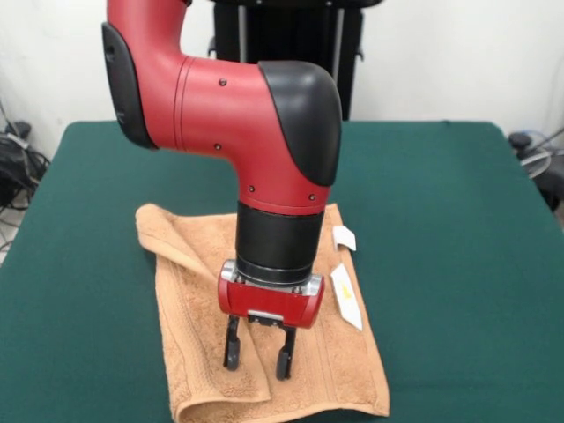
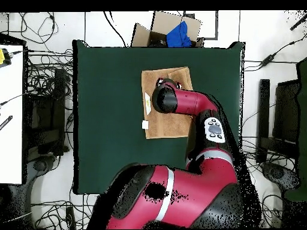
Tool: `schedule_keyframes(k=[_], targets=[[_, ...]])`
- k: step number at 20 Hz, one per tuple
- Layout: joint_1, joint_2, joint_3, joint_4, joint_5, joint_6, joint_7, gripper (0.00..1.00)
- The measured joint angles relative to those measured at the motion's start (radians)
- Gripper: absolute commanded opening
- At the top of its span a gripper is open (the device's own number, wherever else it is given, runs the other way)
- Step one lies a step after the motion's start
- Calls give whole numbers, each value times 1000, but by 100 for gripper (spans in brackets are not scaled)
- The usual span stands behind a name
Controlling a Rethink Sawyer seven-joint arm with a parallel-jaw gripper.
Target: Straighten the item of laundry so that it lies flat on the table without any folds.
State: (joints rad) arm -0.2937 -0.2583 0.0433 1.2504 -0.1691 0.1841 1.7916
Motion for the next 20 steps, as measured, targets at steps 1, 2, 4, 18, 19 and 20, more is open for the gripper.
schedule_keyframes(k=[1, 2, 4, 18, 19, 20], targets=[[0, 0, 0, 0, 0, 0, 0, 100], [0, 0, 0, 0, 0, 0, 0, 100], [0, 0, 0, 0, 1, 0, 0, 0], [-1, 0, 0, 0, 1, -4, 0, 0], [-1, 0, 0, 0, 1, -4, 0, 0], [-1, 0, 0, 0, 1, -4, 0, 0]])
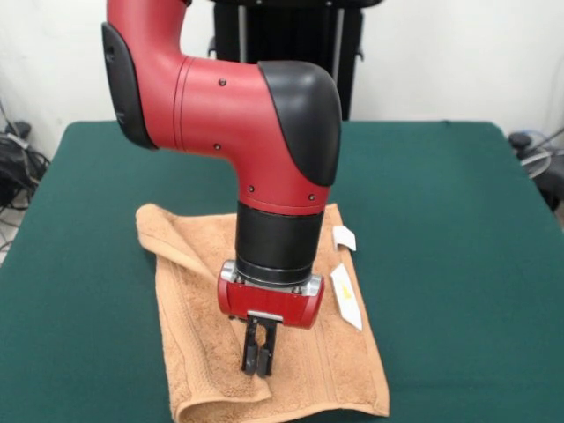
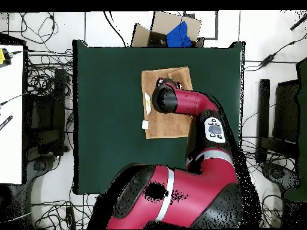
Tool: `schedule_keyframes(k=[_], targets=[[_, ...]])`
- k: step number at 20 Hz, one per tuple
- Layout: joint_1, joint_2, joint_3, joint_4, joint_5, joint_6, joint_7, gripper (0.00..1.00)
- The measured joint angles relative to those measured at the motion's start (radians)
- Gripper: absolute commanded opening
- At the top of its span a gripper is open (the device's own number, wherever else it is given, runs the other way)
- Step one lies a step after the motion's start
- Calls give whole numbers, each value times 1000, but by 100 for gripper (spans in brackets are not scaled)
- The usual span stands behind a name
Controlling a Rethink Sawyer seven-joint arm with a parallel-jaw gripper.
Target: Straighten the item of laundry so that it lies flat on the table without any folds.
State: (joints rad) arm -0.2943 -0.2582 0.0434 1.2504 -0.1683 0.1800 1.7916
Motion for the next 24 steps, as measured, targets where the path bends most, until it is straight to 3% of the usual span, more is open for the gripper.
schedule_keyframes(k=[24], targets=[[-3, -49, -42, 35, 0, -7, 0, 0]])
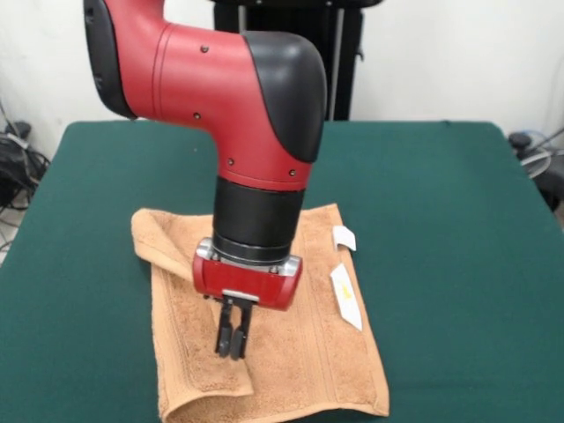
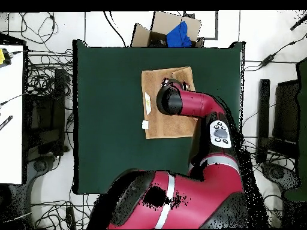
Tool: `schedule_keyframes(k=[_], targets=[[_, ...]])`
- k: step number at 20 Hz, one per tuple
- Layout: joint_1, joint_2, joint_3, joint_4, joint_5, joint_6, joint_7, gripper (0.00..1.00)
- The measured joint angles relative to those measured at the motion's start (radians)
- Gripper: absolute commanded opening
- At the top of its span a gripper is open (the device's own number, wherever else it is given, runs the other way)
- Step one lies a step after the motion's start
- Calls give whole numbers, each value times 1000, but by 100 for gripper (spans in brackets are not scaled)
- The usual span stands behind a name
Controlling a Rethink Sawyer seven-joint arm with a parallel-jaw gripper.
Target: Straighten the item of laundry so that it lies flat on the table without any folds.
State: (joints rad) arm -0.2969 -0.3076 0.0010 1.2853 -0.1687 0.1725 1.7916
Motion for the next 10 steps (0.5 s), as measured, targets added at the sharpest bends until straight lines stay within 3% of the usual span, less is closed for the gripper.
schedule_keyframes(k=[10], targets=[[-27, 2, -18, 0, 0, -5, 0, 0]])
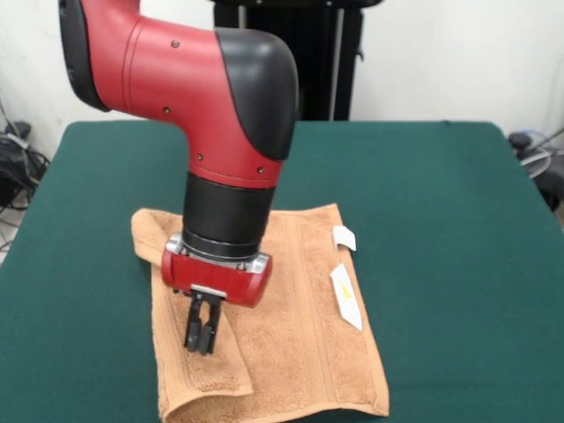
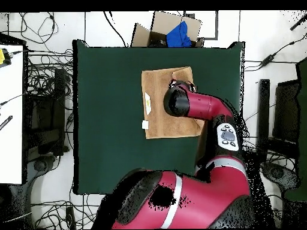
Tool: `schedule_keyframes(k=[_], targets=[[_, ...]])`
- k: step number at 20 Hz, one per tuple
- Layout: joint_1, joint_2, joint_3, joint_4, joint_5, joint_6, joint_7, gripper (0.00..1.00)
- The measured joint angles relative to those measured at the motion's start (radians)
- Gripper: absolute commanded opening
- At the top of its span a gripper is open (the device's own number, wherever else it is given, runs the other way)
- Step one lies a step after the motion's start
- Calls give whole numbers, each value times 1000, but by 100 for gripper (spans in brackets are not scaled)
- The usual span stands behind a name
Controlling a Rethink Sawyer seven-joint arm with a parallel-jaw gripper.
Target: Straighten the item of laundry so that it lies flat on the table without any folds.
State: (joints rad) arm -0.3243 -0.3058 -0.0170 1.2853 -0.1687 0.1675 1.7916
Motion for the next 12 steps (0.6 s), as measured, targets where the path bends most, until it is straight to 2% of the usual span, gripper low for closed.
schedule_keyframes(k=[6, 7, 12], targets=[[-31, 0, 5, 0, 0, 0, 0, 0], [-48, 0, 8, 0, 0, 0, 0, 100], [-64, 0, 9, 0, 0, 0, 0, 100]])
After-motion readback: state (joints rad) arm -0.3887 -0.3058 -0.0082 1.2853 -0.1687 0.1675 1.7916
